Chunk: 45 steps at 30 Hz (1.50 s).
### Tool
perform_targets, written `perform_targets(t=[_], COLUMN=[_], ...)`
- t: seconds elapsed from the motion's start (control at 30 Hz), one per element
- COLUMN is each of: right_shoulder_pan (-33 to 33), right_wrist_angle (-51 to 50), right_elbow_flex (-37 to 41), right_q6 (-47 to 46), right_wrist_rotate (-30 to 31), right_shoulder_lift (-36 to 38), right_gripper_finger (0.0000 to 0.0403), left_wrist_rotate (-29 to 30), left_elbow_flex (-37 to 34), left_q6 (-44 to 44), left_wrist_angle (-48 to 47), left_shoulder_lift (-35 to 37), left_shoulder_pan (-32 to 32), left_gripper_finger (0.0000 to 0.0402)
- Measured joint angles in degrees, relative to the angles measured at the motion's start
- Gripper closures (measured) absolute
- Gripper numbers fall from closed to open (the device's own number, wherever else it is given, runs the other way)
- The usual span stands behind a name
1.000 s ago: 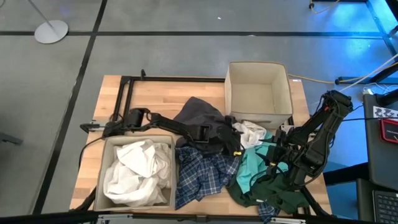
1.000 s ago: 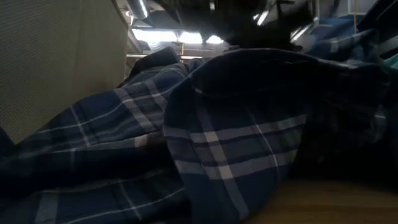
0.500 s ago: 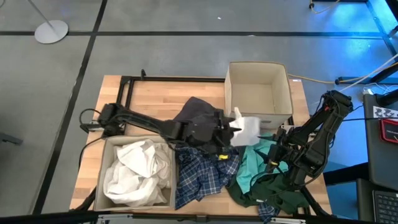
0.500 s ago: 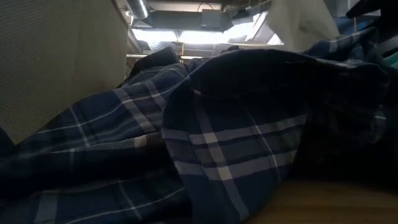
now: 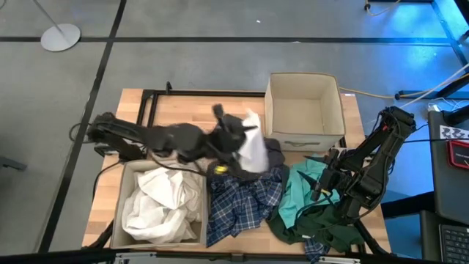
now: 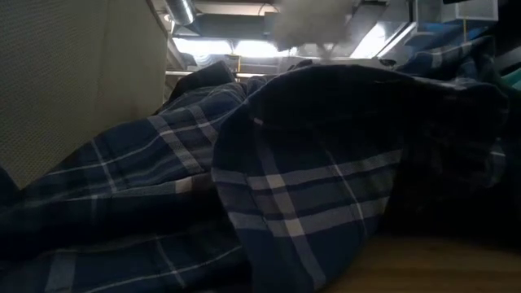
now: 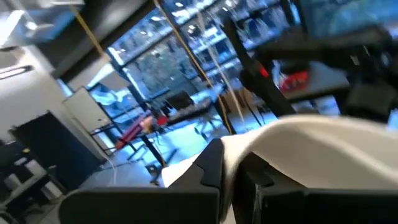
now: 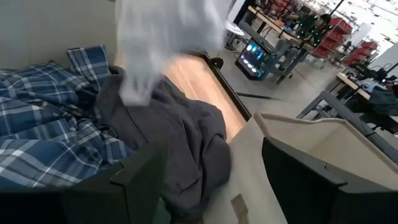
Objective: Sort clothes
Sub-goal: Put the white shorts into the bottom brown laundry bin
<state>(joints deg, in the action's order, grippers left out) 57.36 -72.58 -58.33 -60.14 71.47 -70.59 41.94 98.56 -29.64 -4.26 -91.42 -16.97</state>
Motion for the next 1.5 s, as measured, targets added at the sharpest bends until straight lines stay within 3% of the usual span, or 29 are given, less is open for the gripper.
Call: perform_targets(t=[0.27, 0.67, 0.83, 1.13, 1.5], right_shoulder_pan=[0.0, 0.0, -0.6, -4.9, -4.9], right_wrist_angle=[-0.3, -0.5, -0.5, -0.4, -0.4], right_elbow_flex=[0.0, 0.0, 0.0, 0.0, 0.0], right_q6=[0.0, 0.0, 0.0, 0.3, 0.4], right_wrist_rotate=[0.1, 0.1, 0.1, -2.0, -3.2], right_shoulder_lift=[0.0, 0.0, 0.0, 0.0, 0.0], right_gripper_finger=[0.0139, 0.0139, 0.0139, 0.0139, 0.0139], left_wrist_rotate=[5.2, 8.7, 11.3, 10.6, -0.1], left_elbow_flex=[0.0, 0.0, 0.0, 0.0, -0.3], left_q6=[10.1, 41.7, 53.1, 70.8, 105.6], left_wrist_angle=[-10.5, -46.6, -53.7, -64.7, -85.8], left_shoulder_lift=[11.2, 23.1, 26.4, 31.9, 29.9], left_shoulder_pan=[-6.0, -20.8, -26.2, -33.5, -35.9], left_gripper_finger=[0.0397, 0.0396, 0.0396, 0.0396, 0.0396])
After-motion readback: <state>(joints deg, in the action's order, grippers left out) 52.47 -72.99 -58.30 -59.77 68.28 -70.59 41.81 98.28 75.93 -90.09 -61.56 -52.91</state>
